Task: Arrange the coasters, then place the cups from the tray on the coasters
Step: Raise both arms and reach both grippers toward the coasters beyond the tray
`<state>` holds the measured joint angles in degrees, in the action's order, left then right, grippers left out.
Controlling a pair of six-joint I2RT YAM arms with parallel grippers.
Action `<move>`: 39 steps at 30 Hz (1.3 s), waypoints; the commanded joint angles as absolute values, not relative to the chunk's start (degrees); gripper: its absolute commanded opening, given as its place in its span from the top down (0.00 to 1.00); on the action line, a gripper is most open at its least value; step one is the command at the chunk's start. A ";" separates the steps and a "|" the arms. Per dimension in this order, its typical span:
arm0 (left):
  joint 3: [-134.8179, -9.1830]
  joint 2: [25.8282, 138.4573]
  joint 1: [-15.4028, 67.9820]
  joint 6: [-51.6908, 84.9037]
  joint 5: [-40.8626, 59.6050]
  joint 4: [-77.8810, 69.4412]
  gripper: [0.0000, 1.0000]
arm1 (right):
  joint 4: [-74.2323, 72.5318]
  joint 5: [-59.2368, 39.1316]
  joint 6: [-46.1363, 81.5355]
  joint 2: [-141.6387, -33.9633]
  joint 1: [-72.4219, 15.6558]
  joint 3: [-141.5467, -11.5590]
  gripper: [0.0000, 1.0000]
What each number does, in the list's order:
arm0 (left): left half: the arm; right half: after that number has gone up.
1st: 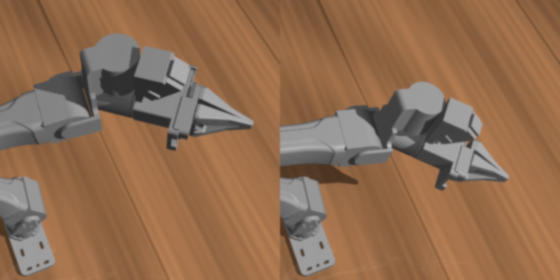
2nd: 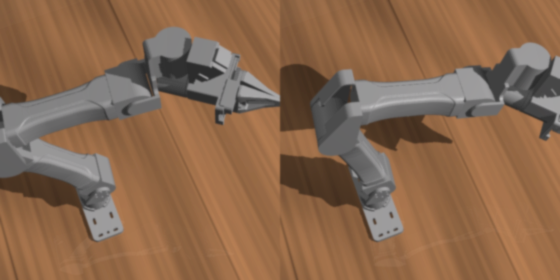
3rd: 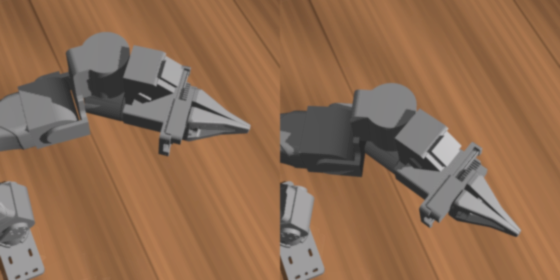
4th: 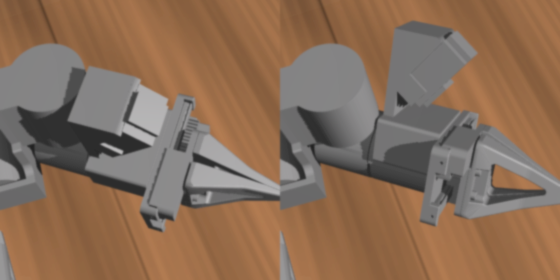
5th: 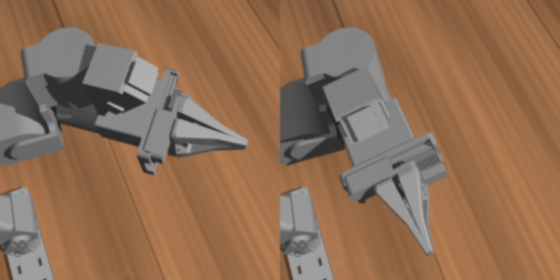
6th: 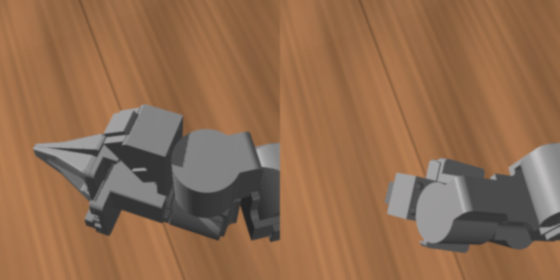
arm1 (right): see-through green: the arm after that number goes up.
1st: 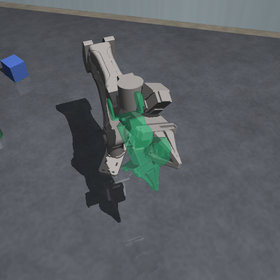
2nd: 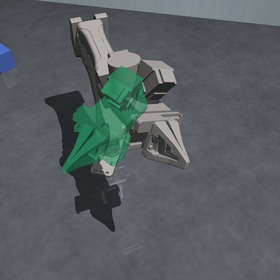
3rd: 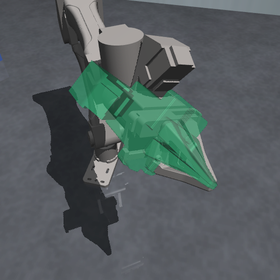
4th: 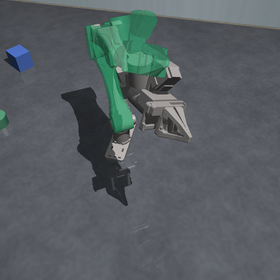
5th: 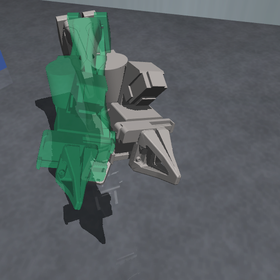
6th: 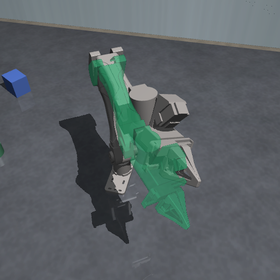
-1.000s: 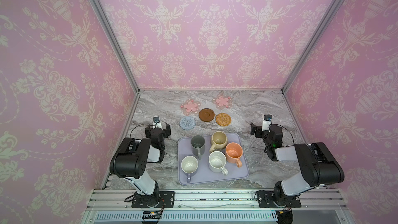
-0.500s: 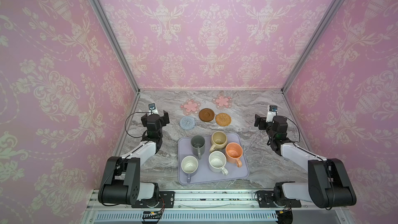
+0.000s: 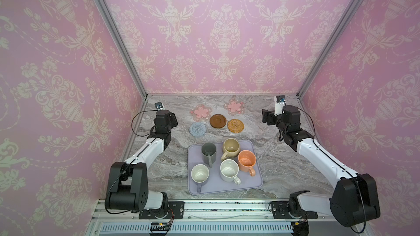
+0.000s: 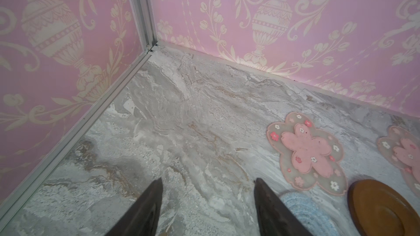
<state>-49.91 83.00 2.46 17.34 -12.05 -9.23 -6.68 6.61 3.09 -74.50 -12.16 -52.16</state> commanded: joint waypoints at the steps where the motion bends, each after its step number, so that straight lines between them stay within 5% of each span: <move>1: -55.18 87.09 2.61 19.57 -7.48 1.08 0.40 | -5.07 5.74 5.69 -77.56 -14.80 -55.31 0.12; 8: -62.14 93.97 4.62 20.03 -1.93 3.37 0.61 | -5.74 3.97 10.11 -83.83 -20.36 -60.16 0.18; 22: -79.59 110.23 11.47 24.82 3.26 9.21 0.52 | -2.73 4.02 11.39 -89.76 -25.61 -64.76 0.24; 27: -86.03 116.56 13.67 23.38 15.46 7.82 0.52 | -2.67 2.18 14.28 -93.35 -26.02 -66.75 0.23; 39: -96.55 127.12 17.23 26.85 21.53 9.26 0.59 | -1.56 1.35 15.08 -97.04 -26.32 -70.44 0.23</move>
<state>-94.45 124.73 17.06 24.40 17.93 8.88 -3.03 1.87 13.80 -96.44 -26.02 -68.82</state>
